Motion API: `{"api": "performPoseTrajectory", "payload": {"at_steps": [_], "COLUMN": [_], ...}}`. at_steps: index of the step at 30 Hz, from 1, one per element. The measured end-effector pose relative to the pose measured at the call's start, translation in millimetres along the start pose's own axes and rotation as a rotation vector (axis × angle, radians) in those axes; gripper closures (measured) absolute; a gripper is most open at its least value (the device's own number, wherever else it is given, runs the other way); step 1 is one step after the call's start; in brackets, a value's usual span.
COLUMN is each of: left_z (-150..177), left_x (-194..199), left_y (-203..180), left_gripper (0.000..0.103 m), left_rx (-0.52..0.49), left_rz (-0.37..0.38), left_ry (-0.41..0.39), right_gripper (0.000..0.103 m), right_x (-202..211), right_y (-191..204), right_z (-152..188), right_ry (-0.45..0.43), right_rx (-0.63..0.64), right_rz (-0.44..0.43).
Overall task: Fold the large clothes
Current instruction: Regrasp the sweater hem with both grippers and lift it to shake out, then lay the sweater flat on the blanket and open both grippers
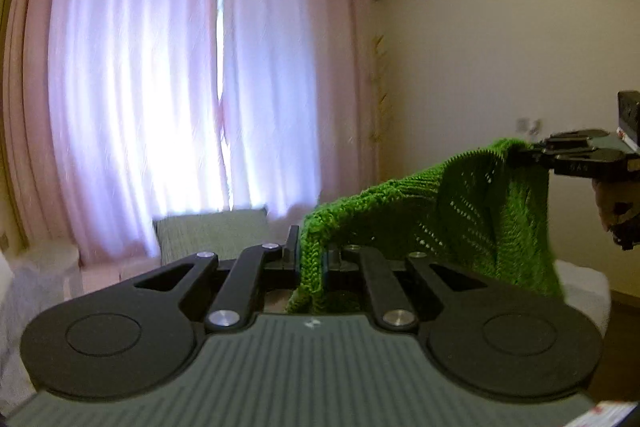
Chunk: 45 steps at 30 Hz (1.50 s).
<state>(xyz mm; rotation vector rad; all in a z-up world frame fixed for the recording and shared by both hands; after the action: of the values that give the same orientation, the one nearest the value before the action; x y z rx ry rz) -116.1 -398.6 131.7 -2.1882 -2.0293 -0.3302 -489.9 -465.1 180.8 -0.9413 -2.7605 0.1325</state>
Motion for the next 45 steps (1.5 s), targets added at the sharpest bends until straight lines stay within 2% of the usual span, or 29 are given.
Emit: {"api": "performPoseTrajectory", "payload": {"at_steps": [2,3,4,5,6,7,9,12,14,15,17,18,22,26,28,31,36,39,42,43,44,45], "left_z": [24.2,41.0,64.2,91.8,120.9,155.0,214.2,288.8,333.1,350.8,381.0,393.6,435.1,460.1,475.5,493.2,512.6,521.2,525.9,527.1,527.2,526.2], "left_x": [-74.1,-110.0,-150.4,-188.1,-217.8,-242.7,-260.5,-250.4,-225.9,-204.9,-171.9,-158.5,-94.9,-53.3,-41.3,-37.8,-70.0,-79.1,-91.0,-93.6,-97.2,-98.2], "left_y": [23.0,35.2,50.0,65.3,77.8,87.8,95.4,91.2,78.8,68.8,46.2,34.7,-23.6,-75.1,-94.3,-100.2,-99.9,-101.1,-99.4,-99.4,-100.6,-101.5], "left_gripper": [0.094,0.088,0.079,0.075,0.071,0.076,0.077,0.077,0.077,0.076,0.075,0.074,0.073,0.067,0.065,0.065,0.065,0.062,0.063,0.067,0.074,0.089], "left_rx": [0.036,0.064,0.112,0.172,0.222,0.269,0.342,0.45,0.484,0.505,0.567,0.584,0.624,0.673,0.705,0.781,0.872,0.907,0.964,0.954,0.921,0.881], "left_rz": [-0.041,-0.073,-0.098,-0.124,-0.166,-0.217,-0.29,-0.313,-0.324,-0.33,-0.312,-0.3,-0.228,-0.138,-0.111,-0.106,-0.069,-0.078,-0.077,-0.071,-0.072,-0.077], "left_ry": [0.076,0.114,0.161,0.214,0.266,0.319,0.396,0.495,0.571,0.599,0.66,0.684,0.771,0.818,0.839,0.844,0.828,0.812,0.811,0.821,0.84,0.855], "right_gripper": [0.093,0.091,0.086,0.08,0.063,0.051,0.05,0.05,0.05,0.05,0.05,0.05,0.049,0.048,0.048,0.047,0.045,0.044,0.044,0.044,0.044,0.054], "right_x": [-66.5,-106.2,-148.2,-188.3,-224.1,-260.6,-308.3,-333.6,-333.7,-320.0,-283.1,-251.5,-155.0,-80.0,-50.6,-4.0,-4.0,-8.8,-18.1,-18.3,-25.8,-23.6], "right_y": [-20.6,-32.2,-41.4,-49.6,-59.1,-66.4,-78.7,-83.2,-86.4,-91.1,-75.9,-71.3,-40.9,-18.3,-7.7,6.1,8.3,4.4,-4.8,-7.8,-9.3,-11.3], "right_z": [20.4,38.3,60.0,84.3,111.6,143.6,203.4,287.0,337.2,361.1,399.6,413.7,435.0,456.1,467.6,482.5,502.4,515.0,528.5,532.6,538.9,543.0], "right_ry": [0.038,0.069,0.105,0.138,0.173,0.217,0.314,0.43,0.514,0.558,0.639,0.678,0.788,0.88,0.914,0.933,0.912,0.887,0.876,0.874,0.878,0.881], "right_rx": [0.008,0.007,0.009,0.003,-0.011,-0.02,-0.06,-0.129,-0.145,-0.169,-0.218,-0.24,-0.282,-0.308,-0.311,-0.34,-0.424,-0.449,-0.548,-0.593,-0.647,-0.686], "right_rz": [-0.014,-0.026,-0.047,-0.062,-0.061,-0.042,-0.031,-0.058,-0.076,-0.081,-0.071,-0.062,-0.052,-0.063,-0.081,-0.109,-0.099,-0.089,-0.079,-0.078,-0.082,-0.081]}}
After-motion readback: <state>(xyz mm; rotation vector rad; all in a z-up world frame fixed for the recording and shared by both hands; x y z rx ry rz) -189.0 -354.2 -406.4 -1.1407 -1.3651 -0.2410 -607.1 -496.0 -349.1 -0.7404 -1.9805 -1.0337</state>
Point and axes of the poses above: each gripper's, at about its wrist camera, not at the fingertips, and x roughly against the way its jaws point, y to its left, z to its underside, the point moved 5 cm from there along -x, roughly the way its jaws point, and after that the axes turned 1 degree about -z, right-handed, at the moved point
